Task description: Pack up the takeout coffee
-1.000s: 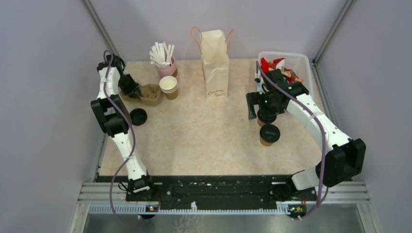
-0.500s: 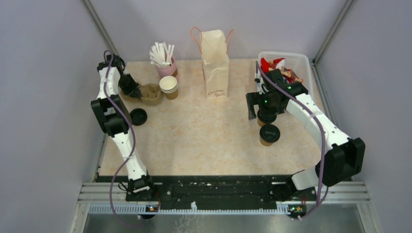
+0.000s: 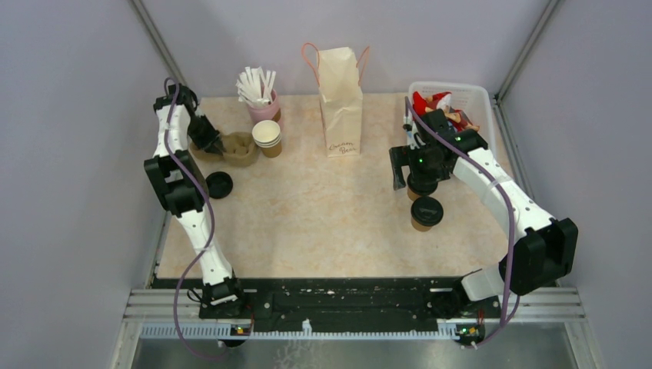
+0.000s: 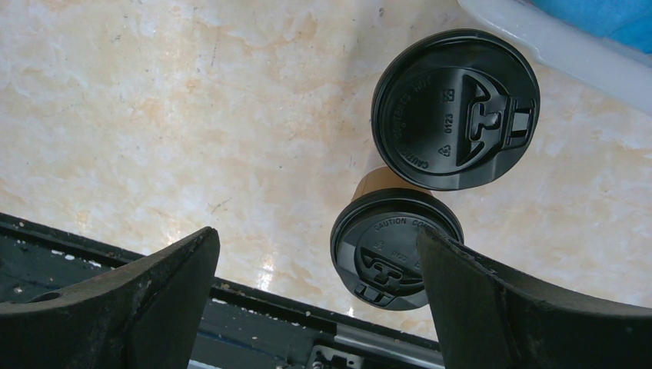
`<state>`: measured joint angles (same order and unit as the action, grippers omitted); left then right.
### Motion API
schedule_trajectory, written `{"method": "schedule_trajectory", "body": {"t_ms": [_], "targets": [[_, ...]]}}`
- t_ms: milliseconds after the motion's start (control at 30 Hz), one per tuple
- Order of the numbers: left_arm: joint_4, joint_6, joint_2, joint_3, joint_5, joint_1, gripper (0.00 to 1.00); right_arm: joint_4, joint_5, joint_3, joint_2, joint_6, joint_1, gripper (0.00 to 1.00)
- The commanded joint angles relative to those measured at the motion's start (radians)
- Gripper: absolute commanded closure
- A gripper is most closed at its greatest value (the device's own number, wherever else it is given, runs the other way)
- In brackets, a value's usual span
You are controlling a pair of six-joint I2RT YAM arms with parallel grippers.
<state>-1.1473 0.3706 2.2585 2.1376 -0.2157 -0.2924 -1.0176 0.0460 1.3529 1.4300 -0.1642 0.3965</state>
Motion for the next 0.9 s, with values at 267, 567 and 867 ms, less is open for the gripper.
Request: {"method": "schedule_trajectory", "body": {"t_ms": [267, 567, 867], "targets": [[0.003, 0.004, 0.012, 0.03, 0.018, 0.017, 0.83, 0.024, -0.002, 0.015, -0.001, 0.008, -0.001, 0.01], [0.008, 0.008, 0.028, 0.031, 0.04, 0.031, 0.8, 0.024, -0.001, 0.011, 0.0, 0.008, -0.001, 0.01], [-0.004, 0.001, 0.025, 0.054, 0.058, 0.035, 0.91, 0.024, -0.003, 0.013, 0.002, 0.008, -0.003, 0.01]]}}
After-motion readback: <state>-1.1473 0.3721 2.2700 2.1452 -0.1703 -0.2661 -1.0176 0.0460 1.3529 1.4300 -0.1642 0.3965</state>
